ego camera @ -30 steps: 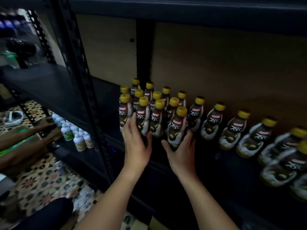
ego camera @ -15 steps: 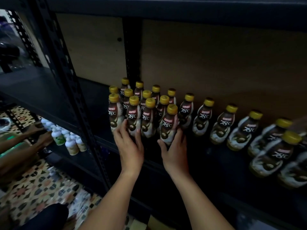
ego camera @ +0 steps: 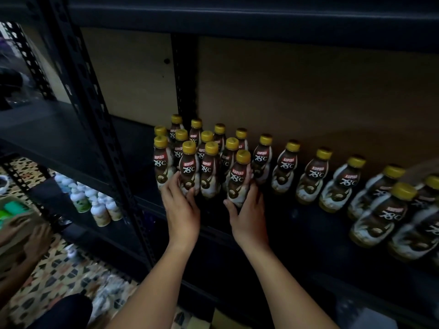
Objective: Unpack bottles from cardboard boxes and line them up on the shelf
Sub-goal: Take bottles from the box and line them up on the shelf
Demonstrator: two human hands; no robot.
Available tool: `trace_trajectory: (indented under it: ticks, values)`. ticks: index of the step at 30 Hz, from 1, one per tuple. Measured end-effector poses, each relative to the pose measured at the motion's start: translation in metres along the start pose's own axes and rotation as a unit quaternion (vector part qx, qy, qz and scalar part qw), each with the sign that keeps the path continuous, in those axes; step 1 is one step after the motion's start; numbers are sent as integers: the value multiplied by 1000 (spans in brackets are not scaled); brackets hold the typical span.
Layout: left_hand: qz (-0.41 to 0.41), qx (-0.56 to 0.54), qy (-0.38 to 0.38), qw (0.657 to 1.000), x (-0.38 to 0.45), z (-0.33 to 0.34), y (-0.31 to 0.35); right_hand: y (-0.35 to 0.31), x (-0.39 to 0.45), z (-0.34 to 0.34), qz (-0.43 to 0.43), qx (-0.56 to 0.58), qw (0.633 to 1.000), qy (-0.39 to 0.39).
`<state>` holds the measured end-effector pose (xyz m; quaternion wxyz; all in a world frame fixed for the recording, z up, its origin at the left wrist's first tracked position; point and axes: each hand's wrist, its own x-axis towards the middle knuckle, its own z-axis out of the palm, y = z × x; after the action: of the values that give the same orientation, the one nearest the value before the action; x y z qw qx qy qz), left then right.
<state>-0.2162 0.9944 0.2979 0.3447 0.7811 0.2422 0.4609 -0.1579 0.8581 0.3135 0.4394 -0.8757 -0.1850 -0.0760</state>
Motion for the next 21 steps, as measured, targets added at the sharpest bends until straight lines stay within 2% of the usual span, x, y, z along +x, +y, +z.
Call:
trace_trajectory:
  ticks: [9,15,21]
  values:
    - [12,-78,-47,996,-27,-30,2,2,-3,-8,29,-12,1000,-2]
    - [65,-81,-133,986,-47,-14,22,22,-16,-39,51,-20,998,0]
    - [67,-111,-237,963,-54,30,58,58,-25,-88,87,-15,995,44]
